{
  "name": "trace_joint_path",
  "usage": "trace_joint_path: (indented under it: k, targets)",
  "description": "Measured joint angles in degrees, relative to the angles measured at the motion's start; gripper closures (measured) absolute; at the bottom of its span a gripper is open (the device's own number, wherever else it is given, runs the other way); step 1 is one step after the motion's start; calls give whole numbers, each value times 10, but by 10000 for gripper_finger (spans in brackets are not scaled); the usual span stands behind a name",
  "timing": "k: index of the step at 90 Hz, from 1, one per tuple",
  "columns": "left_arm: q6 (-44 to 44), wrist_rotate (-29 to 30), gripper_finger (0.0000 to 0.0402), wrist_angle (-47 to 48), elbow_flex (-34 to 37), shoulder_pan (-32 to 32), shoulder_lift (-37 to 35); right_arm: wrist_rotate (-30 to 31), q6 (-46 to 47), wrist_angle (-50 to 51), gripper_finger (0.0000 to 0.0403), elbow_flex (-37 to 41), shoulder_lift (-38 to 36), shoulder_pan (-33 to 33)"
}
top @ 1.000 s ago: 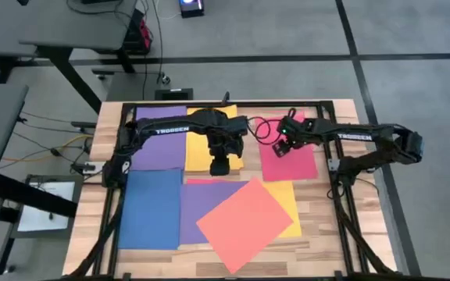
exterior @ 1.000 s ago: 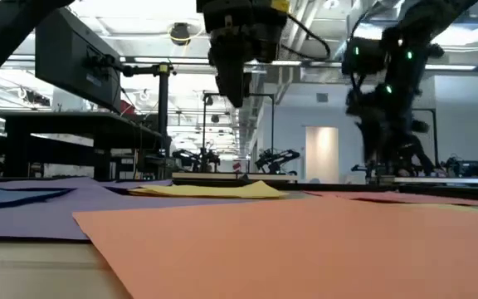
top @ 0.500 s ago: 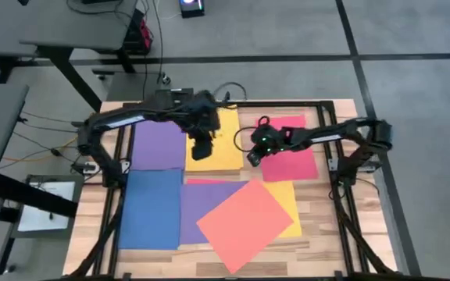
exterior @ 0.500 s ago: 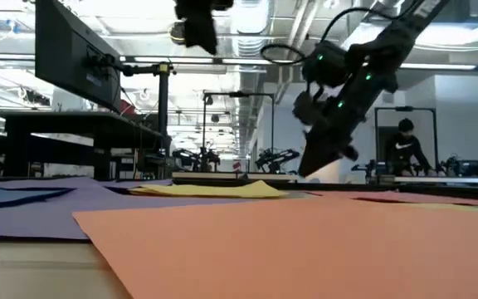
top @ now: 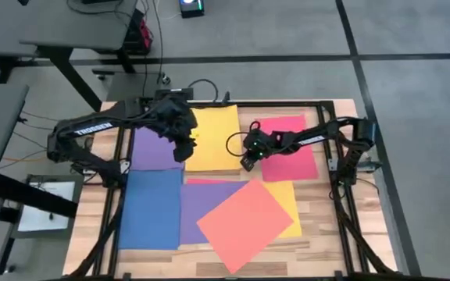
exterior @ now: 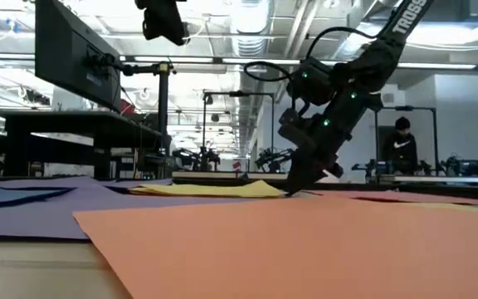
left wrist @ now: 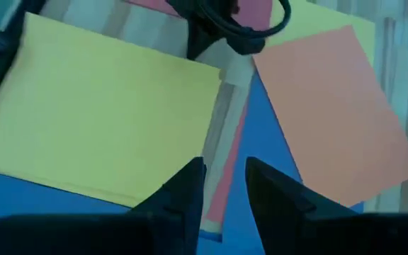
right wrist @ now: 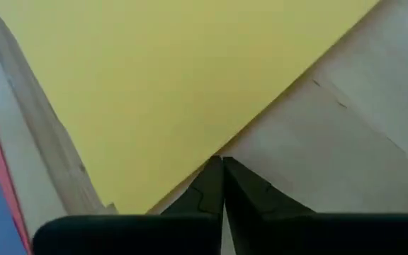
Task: Organize paper
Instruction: Adjust the yellow papers on the table, then stack the yellow paper on top of the yellow paper
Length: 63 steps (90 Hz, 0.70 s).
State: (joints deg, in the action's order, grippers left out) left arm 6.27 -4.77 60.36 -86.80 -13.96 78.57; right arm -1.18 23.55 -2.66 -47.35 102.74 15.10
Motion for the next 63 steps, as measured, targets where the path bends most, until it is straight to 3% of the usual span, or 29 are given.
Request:
trace_joint_path:
  k: [23,50,63]
  targets:
    - [5,0,311,8,0,0,1,-23,27,-39,403,1,3,-10]
    - [3,-1,311,24,0,0,1,-15,14,3,403,1,-10,-4]
    - [3,-1,311,21,0,0,1,-14,12,105,403,-15,-57,1]
